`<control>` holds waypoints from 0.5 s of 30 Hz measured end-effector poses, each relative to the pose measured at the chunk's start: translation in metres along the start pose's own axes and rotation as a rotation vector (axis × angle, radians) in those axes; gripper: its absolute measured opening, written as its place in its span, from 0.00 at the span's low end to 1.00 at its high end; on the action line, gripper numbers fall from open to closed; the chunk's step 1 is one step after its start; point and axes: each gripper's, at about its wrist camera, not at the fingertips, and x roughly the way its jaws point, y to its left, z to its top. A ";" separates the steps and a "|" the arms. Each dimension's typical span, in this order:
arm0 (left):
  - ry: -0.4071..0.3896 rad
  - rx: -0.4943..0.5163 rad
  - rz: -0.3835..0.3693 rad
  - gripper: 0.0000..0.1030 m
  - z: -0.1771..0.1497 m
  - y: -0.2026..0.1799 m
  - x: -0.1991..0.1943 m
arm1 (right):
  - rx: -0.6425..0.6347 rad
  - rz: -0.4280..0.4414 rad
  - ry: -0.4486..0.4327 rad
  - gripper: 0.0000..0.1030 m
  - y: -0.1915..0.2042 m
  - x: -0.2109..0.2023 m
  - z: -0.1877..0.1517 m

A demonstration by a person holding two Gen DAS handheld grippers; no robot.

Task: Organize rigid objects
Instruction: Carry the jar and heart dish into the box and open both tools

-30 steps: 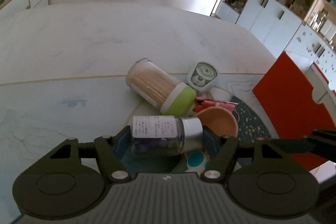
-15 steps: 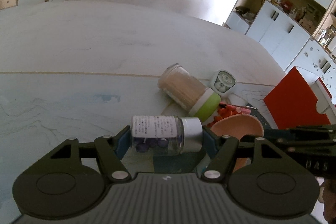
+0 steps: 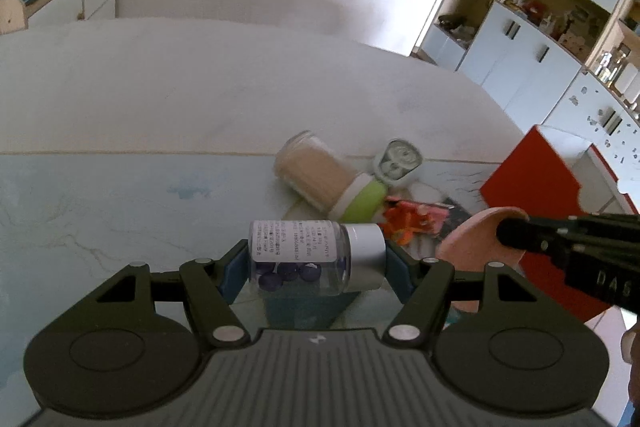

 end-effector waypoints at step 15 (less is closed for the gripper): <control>-0.041 0.101 -0.084 0.68 0.015 -0.071 -0.041 | 0.063 -0.039 -0.078 0.07 -0.045 -0.067 0.004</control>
